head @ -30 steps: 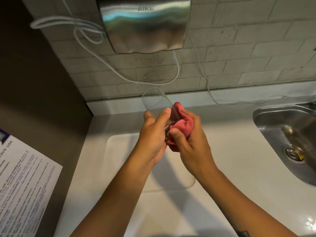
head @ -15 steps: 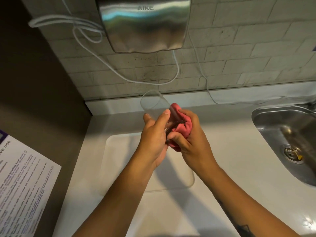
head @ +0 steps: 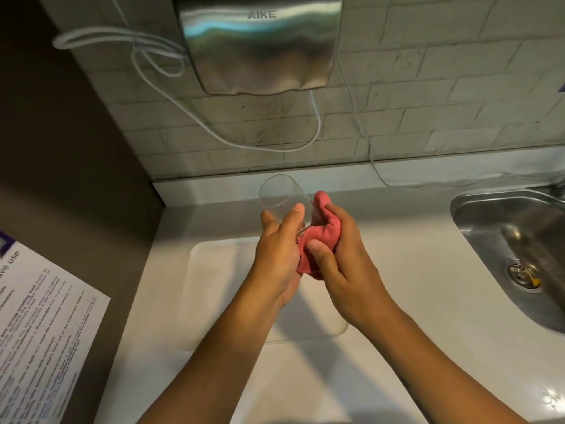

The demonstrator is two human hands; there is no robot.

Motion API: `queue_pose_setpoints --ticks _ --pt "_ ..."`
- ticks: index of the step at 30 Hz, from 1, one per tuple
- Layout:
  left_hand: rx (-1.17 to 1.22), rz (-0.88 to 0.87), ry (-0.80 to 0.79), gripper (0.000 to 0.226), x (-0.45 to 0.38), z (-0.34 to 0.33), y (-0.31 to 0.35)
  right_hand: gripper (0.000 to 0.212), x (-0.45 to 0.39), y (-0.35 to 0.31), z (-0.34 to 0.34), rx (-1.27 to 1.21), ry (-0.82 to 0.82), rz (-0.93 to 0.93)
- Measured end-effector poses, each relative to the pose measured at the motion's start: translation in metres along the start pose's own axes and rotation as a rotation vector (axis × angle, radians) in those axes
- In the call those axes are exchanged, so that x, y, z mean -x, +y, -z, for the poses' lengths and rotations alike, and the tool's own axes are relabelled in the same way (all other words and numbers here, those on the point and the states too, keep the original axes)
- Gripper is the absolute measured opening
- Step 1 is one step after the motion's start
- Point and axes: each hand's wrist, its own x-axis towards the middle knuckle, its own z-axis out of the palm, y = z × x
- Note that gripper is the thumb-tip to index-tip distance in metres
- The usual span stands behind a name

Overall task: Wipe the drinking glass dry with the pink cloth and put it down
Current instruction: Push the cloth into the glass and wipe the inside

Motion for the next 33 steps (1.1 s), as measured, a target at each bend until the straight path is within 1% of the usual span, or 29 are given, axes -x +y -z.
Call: queue_pose_setpoints --ticks 1,3,4,5,7,9,10,11,13,15,17,18,20,21,22,24,27,28,30,33 --pt "0.021 -0.007 -0.001 0.069 -0.001 -0.001 0.002 0.067 -0.002 -0.002 0.0 -0.01 0.036 0.018" --pt "0.048 -0.05 0.004 0.04 -0.003 -0.003 0.009 0.054 -0.006 -0.003 0.003 -0.061 0.081 0.029" --pt "0.067 -0.064 0.008 0.032 -0.004 -0.003 0.012 0.049 -0.008 -0.002 0.005 -0.075 0.109 0.024" --pt "0.086 -0.073 0.009 0.031 -0.004 -0.003 0.015 0.046 -0.008 -0.001 0.008 -0.085 0.132 0.01" --pt "0.089 -0.079 0.006 0.044 -0.005 -0.002 0.017 0.049 -0.007 0.003 0.012 -0.133 0.123 -0.033" --pt "0.068 -0.069 0.0 0.067 -0.002 -0.001 0.015 0.063 -0.002 0.006 0.012 -0.173 0.064 -0.034" --pt "0.059 -0.059 0.0 0.075 -0.002 -0.001 0.012 0.07 0.0 0.007 0.01 -0.176 0.039 -0.024" --pt "0.054 -0.054 0.0 0.078 0.0 0.0 0.01 0.076 0.0 0.006 0.007 -0.17 0.023 -0.014" --pt "0.03 -0.055 0.007 0.077 0.0 0.0 0.008 0.084 -0.001 0.004 0.003 -0.143 0.026 0.001" --pt "-0.01 -0.062 0.019 0.078 -0.001 0.0 0.009 0.086 -0.003 0.001 0.003 -0.103 0.059 0.016" --pt "-0.021 -0.067 0.017 0.078 -0.002 -0.002 0.011 0.08 -0.005 -0.001 0.004 -0.044 0.098 0.04" --pt "-0.02 -0.072 0.011 0.076 -0.002 -0.002 0.012 0.072 -0.006 -0.003 0.004 -0.04 0.116 0.048" --pt "0.011 -0.089 -0.007 0.063 -0.003 -0.003 0.015 0.05 -0.008 -0.003 0.006 -0.125 0.148 0.031" --pt "0.047 -0.09 -0.015 0.053 -0.003 -0.003 0.017 0.042 -0.009 -0.003 0.007 -0.176 0.159 0.006" --pt "0.08 -0.085 -0.012 0.05 -0.003 -0.003 0.018 0.039 -0.01 -0.001 0.009 -0.202 0.165 -0.021" --pt "0.134 -0.077 -0.004 0.05 -0.004 0.0 0.018 0.045 -0.01 0.005 0.01 -0.22 0.142 -0.055" --pt "0.156 -0.042 -0.004 0.034 -0.003 0.003 0.016 0.062 -0.007 0.011 0.011 -0.24 0.068 -0.041" --pt "0.161 -0.023 -0.004 0.034 -0.003 0.004 0.016 0.066 -0.006 0.014 0.01 -0.232 0.056 -0.035" --pt "0.17 -0.003 -0.006 0.038 -0.003 0.004 0.015 0.078 -0.006 0.016 0.008 -0.205 0.055 -0.029" --pt "0.148 -0.01 -0.025 0.046 -0.002 0.002 0.017 0.091 -0.006 0.016 0.003 -0.146 0.124 -0.02"
